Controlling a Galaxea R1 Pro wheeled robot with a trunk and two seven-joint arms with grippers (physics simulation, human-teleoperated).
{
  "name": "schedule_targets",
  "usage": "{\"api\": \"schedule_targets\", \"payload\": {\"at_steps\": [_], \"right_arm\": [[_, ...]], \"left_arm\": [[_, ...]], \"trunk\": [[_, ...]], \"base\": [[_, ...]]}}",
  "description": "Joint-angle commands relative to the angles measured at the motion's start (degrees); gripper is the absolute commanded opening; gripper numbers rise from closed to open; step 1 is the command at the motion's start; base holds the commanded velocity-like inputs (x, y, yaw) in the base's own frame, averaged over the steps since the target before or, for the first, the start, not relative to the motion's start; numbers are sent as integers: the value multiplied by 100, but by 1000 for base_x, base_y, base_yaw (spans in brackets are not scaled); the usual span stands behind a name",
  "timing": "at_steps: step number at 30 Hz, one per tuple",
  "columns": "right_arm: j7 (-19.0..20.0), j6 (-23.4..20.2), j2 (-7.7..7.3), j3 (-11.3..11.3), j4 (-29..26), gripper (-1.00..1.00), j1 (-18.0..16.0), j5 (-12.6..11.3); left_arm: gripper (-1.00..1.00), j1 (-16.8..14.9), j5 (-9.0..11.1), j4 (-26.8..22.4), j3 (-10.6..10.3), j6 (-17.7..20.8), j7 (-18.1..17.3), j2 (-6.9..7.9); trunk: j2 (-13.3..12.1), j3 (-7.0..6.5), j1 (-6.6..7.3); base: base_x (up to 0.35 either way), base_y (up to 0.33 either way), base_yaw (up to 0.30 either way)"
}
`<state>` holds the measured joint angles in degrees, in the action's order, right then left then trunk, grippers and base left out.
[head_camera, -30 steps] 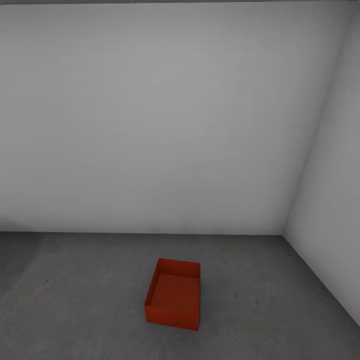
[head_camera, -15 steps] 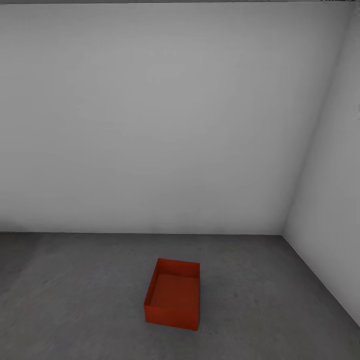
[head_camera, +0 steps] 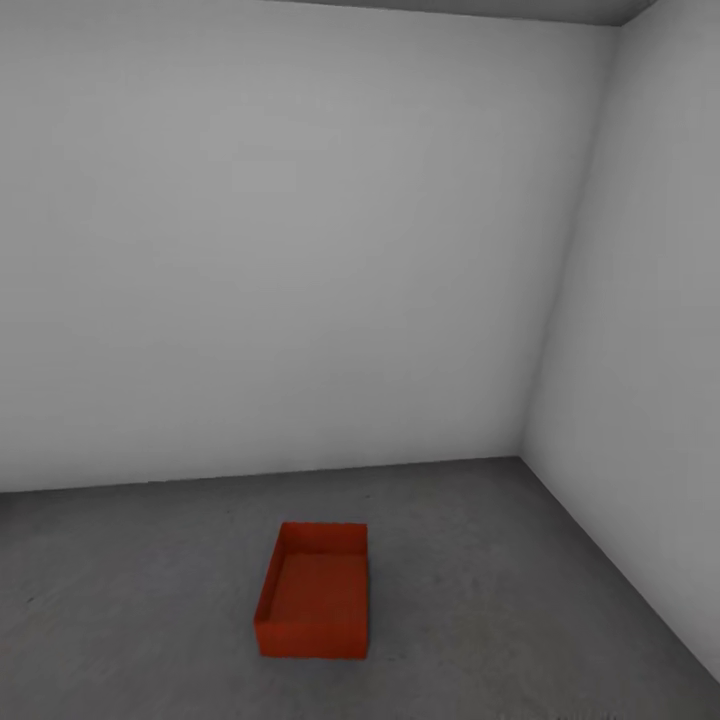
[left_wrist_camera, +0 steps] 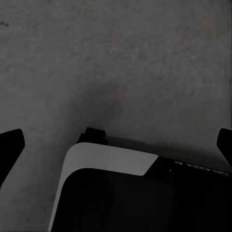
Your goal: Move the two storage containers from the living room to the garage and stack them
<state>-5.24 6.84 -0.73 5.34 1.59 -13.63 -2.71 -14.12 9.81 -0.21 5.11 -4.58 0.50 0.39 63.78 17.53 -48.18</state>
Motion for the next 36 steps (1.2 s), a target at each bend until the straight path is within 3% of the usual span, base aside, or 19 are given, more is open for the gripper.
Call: {"api": "schedule_targets", "payload": {"at_steps": [1,36], "right_arm": [[-12,28,2,46,17,100,-9,-28],[-3,28,11,46,17,100,-9,-28]], "left_arm": [[100,-3,2,4,43,-17,3,2],[100,-3,-6,4,43,-20,3,5]], "trunk": [[4,7,0],[4,7,0]], "base": [[0,0,-291],[0,0,-295]]}}
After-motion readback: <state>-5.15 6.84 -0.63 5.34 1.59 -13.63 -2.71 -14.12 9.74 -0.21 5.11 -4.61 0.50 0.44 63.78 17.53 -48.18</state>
